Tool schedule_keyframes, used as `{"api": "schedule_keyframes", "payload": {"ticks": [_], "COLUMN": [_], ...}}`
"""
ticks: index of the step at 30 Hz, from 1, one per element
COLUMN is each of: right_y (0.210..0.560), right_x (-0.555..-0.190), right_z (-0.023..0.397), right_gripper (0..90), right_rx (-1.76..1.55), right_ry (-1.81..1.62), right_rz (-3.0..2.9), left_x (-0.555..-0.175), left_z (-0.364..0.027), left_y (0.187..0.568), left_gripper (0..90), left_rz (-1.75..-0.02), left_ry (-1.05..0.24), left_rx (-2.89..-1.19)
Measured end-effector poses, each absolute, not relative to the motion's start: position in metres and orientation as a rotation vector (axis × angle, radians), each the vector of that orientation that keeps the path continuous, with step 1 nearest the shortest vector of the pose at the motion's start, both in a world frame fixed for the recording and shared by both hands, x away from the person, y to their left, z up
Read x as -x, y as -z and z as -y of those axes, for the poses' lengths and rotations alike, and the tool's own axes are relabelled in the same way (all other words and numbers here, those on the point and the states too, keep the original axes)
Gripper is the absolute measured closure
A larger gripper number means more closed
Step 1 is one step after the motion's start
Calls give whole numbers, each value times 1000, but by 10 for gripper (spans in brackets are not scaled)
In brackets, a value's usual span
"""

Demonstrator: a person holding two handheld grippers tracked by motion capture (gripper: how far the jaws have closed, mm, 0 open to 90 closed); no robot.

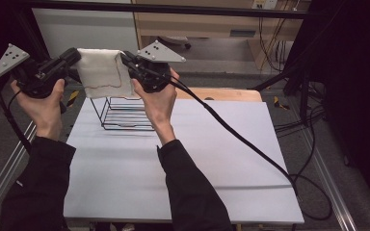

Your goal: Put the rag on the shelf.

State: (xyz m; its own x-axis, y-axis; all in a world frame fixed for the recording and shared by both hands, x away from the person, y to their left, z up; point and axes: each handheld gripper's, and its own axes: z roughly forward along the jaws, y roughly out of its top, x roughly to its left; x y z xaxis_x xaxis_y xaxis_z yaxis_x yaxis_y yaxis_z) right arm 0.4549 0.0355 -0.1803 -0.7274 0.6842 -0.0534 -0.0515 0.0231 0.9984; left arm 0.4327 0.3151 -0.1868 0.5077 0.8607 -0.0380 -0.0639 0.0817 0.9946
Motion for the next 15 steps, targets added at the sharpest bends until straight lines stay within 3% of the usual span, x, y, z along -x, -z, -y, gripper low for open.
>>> {"api": "schedule_keyframes", "payload": {"ticks": [15], "right_y": [159], "right_x": [-466], "right_z": [-45], "right_gripper": [852], "right_rx": [-624], "right_ry": [-1755], "right_rz": [-1751], "left_x": [-451], "left_z": [-321], "left_y": [171], "left_gripper": [846], "left_rz": [-797], "left_ry": [-812], "left_rx": [-1286]}}
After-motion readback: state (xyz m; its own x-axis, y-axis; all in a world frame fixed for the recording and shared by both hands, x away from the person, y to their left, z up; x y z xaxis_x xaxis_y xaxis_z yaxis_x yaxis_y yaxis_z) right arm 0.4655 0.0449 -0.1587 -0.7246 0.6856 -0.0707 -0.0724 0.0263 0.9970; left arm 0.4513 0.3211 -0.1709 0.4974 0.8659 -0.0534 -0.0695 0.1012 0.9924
